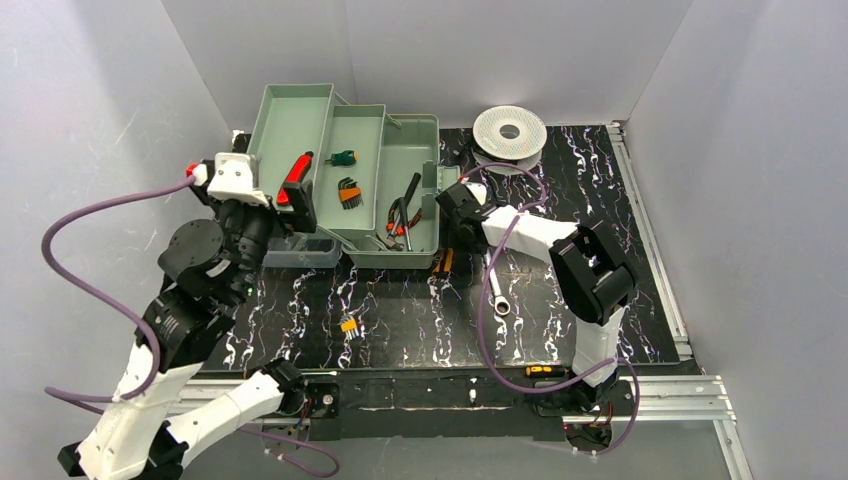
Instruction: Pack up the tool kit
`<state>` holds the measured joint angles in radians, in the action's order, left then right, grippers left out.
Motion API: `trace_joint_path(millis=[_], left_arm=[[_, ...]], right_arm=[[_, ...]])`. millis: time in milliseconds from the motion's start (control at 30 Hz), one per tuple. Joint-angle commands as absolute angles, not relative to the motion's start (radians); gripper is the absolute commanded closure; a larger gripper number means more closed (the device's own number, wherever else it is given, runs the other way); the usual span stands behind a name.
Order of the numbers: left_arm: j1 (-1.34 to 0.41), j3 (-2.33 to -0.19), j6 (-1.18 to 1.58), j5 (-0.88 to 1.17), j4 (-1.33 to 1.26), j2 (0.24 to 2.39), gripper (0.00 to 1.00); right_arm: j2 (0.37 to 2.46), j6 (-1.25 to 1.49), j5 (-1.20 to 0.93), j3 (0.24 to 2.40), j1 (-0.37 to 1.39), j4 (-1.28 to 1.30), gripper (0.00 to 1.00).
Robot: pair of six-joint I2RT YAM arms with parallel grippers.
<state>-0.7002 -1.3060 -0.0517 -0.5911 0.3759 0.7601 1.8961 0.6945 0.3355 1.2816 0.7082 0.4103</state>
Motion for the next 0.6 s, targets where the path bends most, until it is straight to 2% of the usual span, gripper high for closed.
trace_joint_path(millis=[0, 133, 267, 333, 400, 500, 533, 567], left_arm=[[-0.699, -1.306, -0.008, -0.55, 0.492, 0.74, 0.01], [-0.699, -1.294, -0.008, -0.517, 0.506, 0.766, 0.01], [-0.699, -1.293, 0.033, -0.475, 0.522, 0.799, 0.01], [-0.699, -1.294, 0.037, -0.459, 0.523, 0.81, 0.0], [-0.699, -1.294, 0.04, -0.447, 0.527, 0.821, 0.01], [-0.699, -1.302, 0.047, -0.428, 0.537, 0.843, 0.0], [-0.699, -1.305, 0.05, -0.422, 0.539, 0.851, 0.01], [-0.699, -1.308, 0.052, -0.417, 0.54, 0.855, 0.01]], right_arm=[[1.935, 0.694, 0.363, 1.293, 0.712, 0.472, 0.34], [1.884, 0.683, 0.387, 1.261, 0.706, 0.475, 0.58], [1.82, 0.678, 0.406, 1.24, 0.691, 0.491, 0.72], [1.786, 0.68, 0.411, 1.223, 0.681, 0.498, 0.74], [1.749, 0.683, 0.413, 1.211, 0.673, 0.503, 0.88], [1.691, 0.672, 0.389, 1.187, 0.672, 0.477, 0.86], [1.682, 0.666, 0.373, 1.181, 0.671, 0.47, 0.8], [1.674, 0.664, 0.354, 1.176, 0.672, 0.464, 0.7]])
